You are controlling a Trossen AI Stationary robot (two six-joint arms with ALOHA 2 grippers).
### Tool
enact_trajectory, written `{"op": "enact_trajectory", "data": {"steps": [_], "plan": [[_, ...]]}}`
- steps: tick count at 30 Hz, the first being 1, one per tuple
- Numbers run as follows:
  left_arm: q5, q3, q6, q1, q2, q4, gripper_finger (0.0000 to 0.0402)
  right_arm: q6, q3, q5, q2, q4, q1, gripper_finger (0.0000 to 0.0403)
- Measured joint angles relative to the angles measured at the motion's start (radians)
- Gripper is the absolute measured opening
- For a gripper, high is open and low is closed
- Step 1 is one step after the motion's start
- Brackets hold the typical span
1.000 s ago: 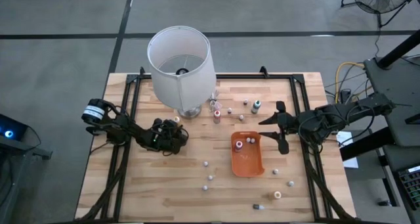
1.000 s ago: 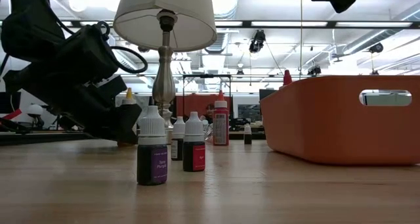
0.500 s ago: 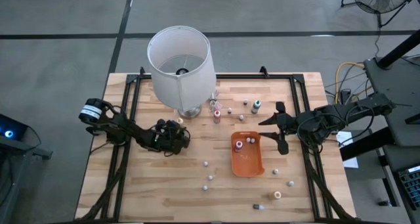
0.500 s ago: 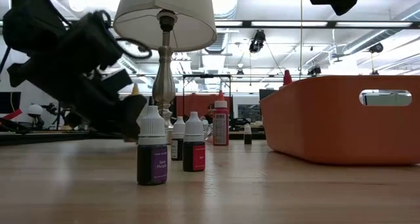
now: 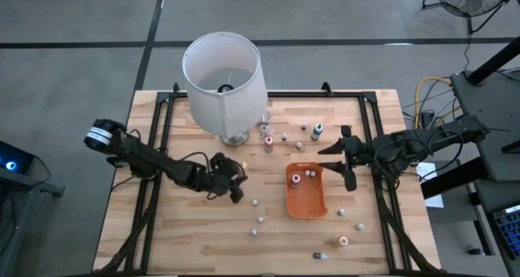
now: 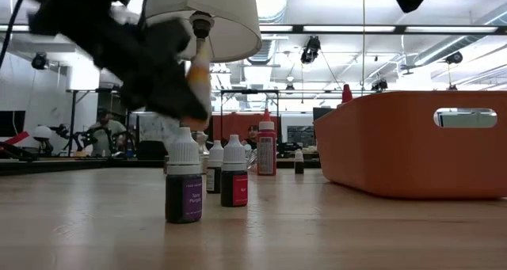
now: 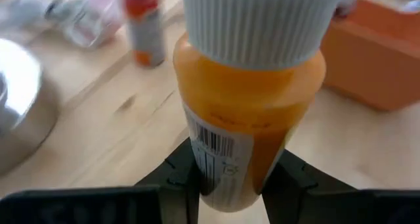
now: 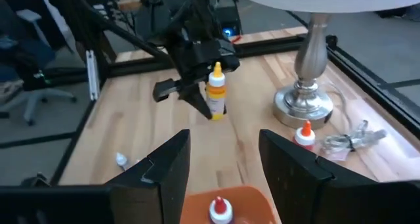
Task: Pick & Place food coloring
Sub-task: Put the big food coloring bottle into the orange bin
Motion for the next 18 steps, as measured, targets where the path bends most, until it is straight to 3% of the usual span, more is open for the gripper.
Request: {"op": "enact_trajectory", "data": {"steps": [10,18], "plan": [[0.063,0.301,0.084,-0.017,-0.003,-0.274,0.0095,-0.009,0.064,-0.073,0.070,0.028,0.000,0.0180],[0.157,0.418,0.023,-0.017,-0.001,-0.431,0.0094,-0.046,0.313,-0.094,0.262,-0.153,0.000,0.0224]]}}
